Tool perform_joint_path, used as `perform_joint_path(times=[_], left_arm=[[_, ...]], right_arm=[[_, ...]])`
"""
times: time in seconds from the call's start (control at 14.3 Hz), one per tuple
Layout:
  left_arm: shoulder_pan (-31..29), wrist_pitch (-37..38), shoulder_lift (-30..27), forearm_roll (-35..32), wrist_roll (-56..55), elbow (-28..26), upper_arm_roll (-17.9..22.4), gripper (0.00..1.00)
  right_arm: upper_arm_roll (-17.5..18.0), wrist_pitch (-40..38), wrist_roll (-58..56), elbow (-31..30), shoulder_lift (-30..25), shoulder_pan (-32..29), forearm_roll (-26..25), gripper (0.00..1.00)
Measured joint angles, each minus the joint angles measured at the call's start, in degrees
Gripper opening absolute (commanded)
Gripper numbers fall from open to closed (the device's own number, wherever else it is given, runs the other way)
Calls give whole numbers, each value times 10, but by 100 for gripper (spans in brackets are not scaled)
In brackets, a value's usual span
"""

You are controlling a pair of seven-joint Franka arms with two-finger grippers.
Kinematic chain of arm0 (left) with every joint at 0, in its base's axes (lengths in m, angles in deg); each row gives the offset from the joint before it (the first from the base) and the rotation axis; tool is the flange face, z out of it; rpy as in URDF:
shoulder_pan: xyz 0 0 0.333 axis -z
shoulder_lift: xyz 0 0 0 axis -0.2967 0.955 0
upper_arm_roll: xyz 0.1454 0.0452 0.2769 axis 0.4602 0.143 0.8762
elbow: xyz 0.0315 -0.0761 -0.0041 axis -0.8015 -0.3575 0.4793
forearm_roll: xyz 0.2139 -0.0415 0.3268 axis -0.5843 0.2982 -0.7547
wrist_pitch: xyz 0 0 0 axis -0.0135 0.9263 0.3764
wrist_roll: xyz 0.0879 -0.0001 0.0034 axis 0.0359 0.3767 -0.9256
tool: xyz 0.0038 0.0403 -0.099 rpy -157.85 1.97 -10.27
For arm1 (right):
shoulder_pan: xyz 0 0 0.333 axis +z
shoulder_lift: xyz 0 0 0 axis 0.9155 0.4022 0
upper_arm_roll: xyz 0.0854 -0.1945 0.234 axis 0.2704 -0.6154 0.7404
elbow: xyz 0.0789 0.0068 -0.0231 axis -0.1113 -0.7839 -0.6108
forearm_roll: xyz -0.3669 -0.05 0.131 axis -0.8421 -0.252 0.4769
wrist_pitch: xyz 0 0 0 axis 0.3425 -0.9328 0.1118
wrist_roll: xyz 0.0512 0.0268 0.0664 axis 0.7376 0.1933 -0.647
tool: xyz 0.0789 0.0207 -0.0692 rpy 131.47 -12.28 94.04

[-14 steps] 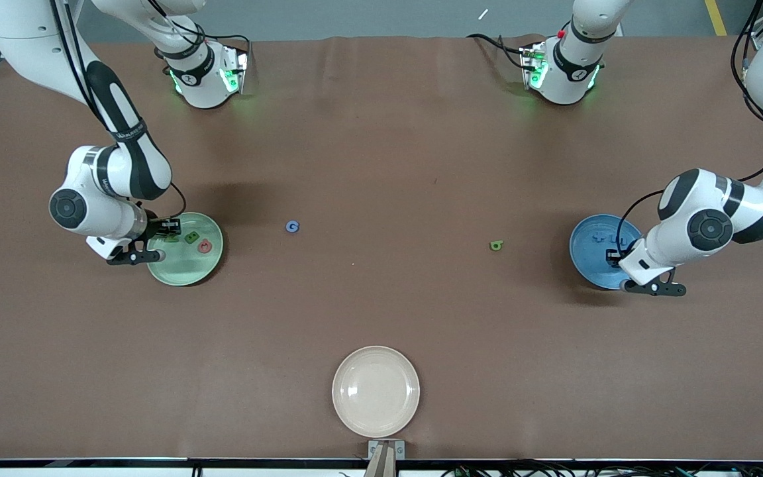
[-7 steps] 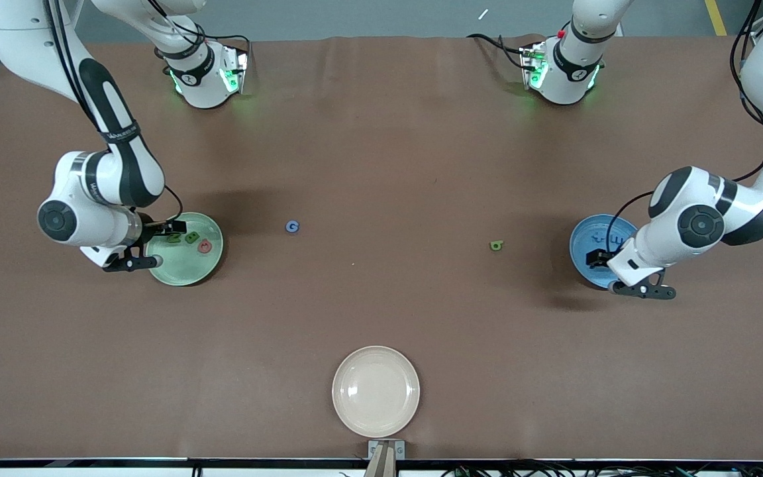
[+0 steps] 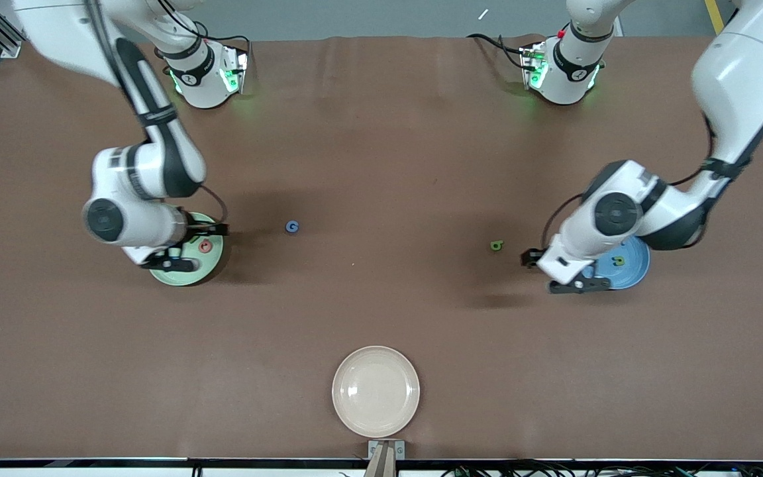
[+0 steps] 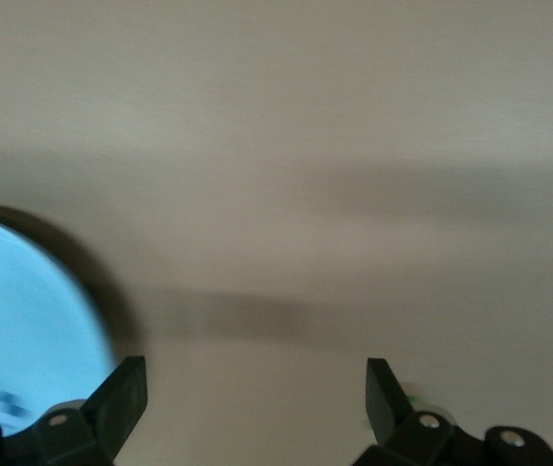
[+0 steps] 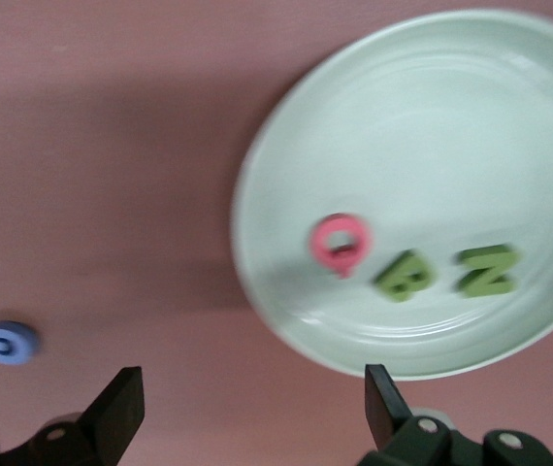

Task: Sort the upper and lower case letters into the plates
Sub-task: 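Grasp the green a with the left gripper while the right gripper reaches the blue G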

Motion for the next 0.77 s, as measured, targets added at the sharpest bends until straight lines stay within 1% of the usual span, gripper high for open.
perform_joint_path(times=[0.14,0.28,0.49,0.63,0.7,0.77], left_arm=[[63,0,2,6,-56,12,29,99],[103,0,8,7,-102,15,49,99],[110,-8,21,7,-131,6,55,96],[103,-27,26,7,-138,-11,56,88],[100,-37,27,7,-149,-20,56,86],[98,-46,27,7,-162,-28,56,83]], right_arm=[[1,35,82,-10,0,51,1,100],[1,88,144,-34,0,87,1,100],[1,184,218,-76,4,132,1,100],[1,247,268,-101,10,166,1,99],[1,273,286,-112,15,179,1,95],[1,292,300,-120,20,189,1,89]])
